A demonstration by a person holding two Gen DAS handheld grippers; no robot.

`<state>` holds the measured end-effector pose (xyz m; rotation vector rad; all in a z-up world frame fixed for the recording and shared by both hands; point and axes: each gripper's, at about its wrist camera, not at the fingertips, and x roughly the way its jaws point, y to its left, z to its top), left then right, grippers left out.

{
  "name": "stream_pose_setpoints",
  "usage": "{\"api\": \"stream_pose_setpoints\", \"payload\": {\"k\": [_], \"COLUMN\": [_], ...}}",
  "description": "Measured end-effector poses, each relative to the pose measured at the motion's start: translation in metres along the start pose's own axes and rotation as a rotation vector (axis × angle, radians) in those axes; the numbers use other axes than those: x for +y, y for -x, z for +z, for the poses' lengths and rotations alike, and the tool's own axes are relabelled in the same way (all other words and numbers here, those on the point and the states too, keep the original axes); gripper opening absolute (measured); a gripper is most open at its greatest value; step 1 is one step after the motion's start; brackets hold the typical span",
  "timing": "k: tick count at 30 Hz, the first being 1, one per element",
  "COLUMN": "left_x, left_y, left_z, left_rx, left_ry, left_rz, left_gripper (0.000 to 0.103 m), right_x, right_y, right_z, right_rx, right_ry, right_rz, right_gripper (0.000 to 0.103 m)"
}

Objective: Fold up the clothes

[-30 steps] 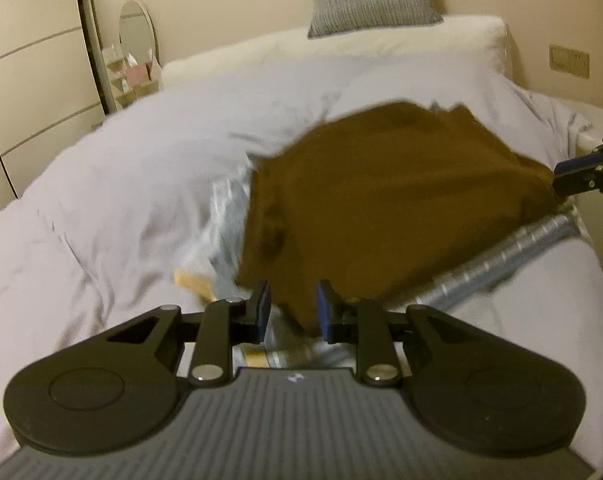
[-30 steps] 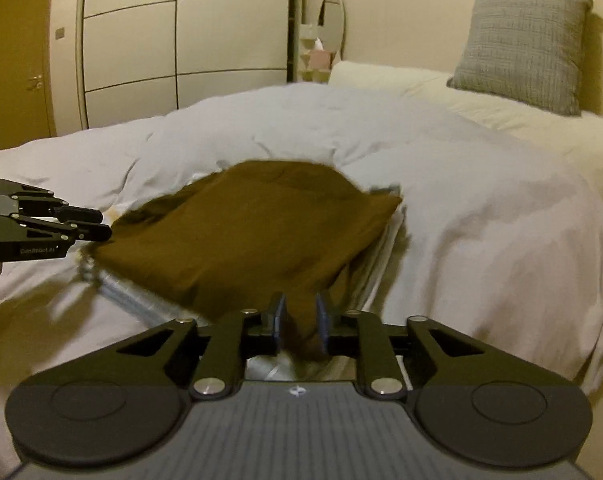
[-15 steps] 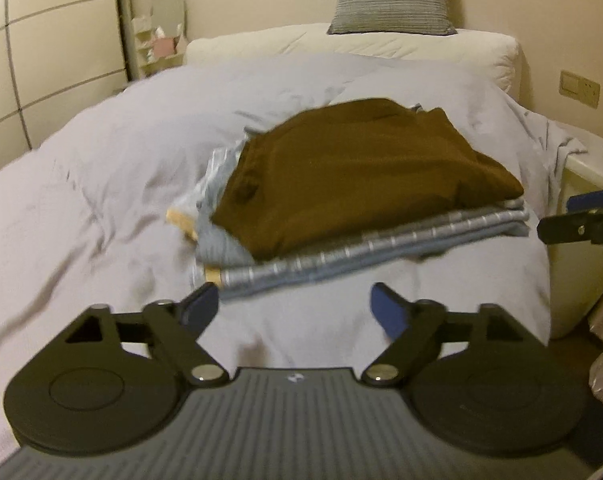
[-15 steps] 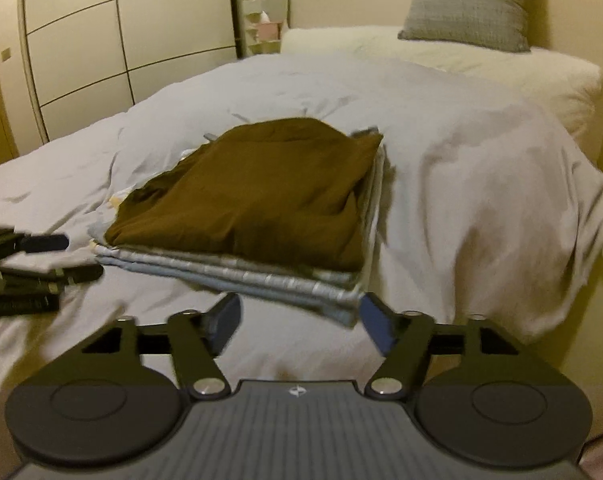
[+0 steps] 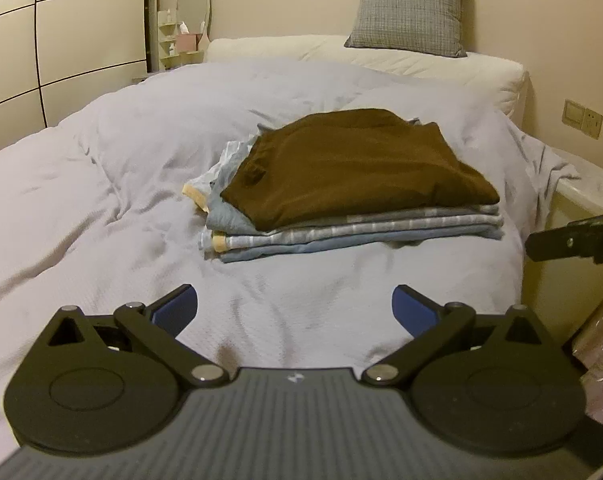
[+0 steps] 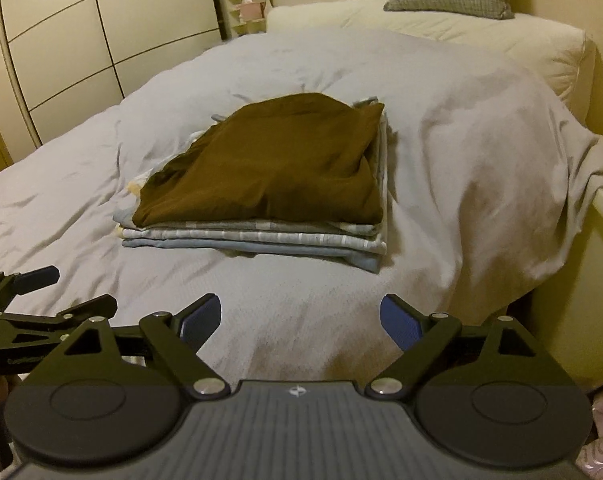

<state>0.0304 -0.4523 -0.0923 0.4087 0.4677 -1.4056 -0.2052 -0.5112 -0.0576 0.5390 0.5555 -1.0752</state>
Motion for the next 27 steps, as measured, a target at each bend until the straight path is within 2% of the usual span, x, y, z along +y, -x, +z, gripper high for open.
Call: {"api": "stream_pose_setpoints", "payload": {"k": [2,7,10,13,20,27], "left_x": [-0.002,-0.010,-0.020,-0.028,-0.033,-0.040], "left_y": [0.003,0.011,0.017,0.026,0.046,0.061], "left_z": [0.003,0.009,0.011,0.015,0.025,0.029], "left_rx": [0.018,0.077,0.096,0.072,-0.010,-0.066], "left_ry": [0.025,0.076,0.059,0.040,0.069,0.042], "left_rz": [-0.014,-0.112,-0.066,-0.050,-0.054,-0.013], "left_gripper": [0.102,0.102,0.102,0.102,0.102,0.102], "right_x": [0.001,0.003,0.003,0.003,0.007,0.008], "right_y": [0.003,0.018,0.027,0.034,0.048,0.061], "right_z": [-0.001,-0.002,-0.002,-0.002,-0.004,-0.006], "right_rx": [0.007,-0.023,-0.031,-0.030,-0.034,-0.053], "right_ry": [-0.007,-0.018,-0.023,-0.024,-0.017,-0.025], "right_rz": [-0.007,-0.012,-0.015,-0.013,-0.027,-0.024], "right_gripper": [0.089,0.089,0.089,0.089,0.089,0.089]}}
